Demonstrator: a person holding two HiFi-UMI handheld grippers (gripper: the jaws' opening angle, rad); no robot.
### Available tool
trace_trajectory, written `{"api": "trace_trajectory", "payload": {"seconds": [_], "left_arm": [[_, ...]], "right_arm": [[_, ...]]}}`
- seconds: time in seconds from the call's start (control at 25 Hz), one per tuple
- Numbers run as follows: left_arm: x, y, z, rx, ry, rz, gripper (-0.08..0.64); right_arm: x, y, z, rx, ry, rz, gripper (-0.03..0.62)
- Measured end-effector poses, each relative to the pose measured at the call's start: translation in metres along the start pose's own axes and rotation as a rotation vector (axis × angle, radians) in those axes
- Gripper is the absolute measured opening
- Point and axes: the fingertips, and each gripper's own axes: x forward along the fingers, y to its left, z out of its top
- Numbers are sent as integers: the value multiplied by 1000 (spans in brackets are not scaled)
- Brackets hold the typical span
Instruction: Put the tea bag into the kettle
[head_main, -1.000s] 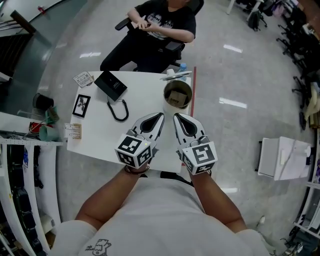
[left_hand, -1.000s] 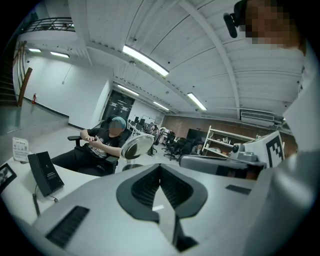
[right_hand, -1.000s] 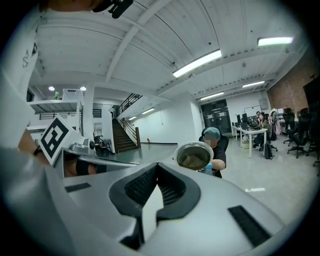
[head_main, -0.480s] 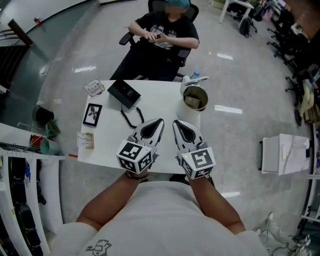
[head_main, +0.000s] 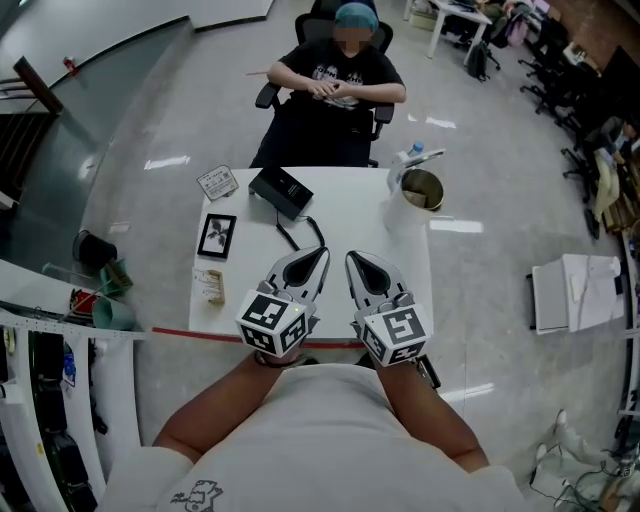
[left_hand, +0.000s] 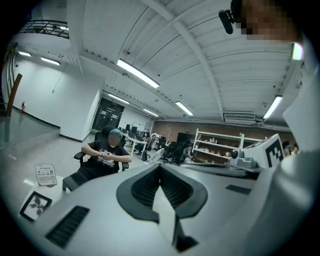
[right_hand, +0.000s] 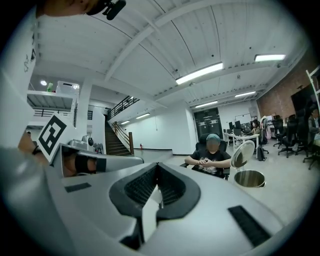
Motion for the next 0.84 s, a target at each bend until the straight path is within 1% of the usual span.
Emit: {"api": "trace_trajectory", "payload": {"seconds": [0.12, 0.32, 0.56, 0.84], "left_arm": [[-28, 5, 0, 11, -5, -1, 9], [-65, 9, 0, 2, -18, 10, 9], [-83, 1, -1, 6, -26, 6, 9], [-97, -1, -2, 5, -27, 9, 9]], "right_arm": [[-1, 28, -3, 0, -6, -4, 11], [-7, 63, -3, -22, -6, 3, 11], [-15, 83, -1, -46, -3, 14, 11], [-21, 96, -3, -48, -1, 19, 11]]}}
